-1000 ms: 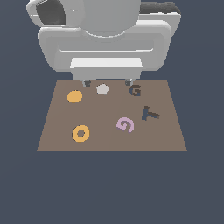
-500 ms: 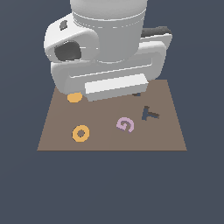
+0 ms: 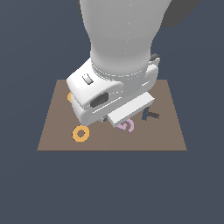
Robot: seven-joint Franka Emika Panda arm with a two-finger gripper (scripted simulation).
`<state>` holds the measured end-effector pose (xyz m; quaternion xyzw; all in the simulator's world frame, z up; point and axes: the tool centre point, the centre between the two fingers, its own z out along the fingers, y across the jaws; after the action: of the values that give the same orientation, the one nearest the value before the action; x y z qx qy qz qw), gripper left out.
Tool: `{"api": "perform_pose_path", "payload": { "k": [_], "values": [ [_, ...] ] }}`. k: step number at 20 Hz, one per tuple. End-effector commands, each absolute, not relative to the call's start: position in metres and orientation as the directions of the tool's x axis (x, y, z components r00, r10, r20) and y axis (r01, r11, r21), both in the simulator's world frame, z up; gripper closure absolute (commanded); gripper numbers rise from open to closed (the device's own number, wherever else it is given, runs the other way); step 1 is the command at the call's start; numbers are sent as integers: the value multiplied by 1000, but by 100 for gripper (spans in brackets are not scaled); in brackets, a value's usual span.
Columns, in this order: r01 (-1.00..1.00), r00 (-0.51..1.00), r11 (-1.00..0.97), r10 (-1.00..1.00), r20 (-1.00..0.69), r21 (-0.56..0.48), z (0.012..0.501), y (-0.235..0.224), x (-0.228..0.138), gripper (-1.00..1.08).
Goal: Insert a designated object into the corresponding slot on a board.
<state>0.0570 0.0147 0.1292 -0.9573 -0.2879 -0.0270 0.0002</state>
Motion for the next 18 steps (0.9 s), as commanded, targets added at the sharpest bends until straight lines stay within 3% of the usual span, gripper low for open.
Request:
{"api": "perform_pose_path", "payload": {
  "k": [1,18],
  "values": [
    [634,773,-774,634,43,14,115,21,60,-92],
    [899,437,-437,899,3,1,54,47,65,-92]
  ]
}}
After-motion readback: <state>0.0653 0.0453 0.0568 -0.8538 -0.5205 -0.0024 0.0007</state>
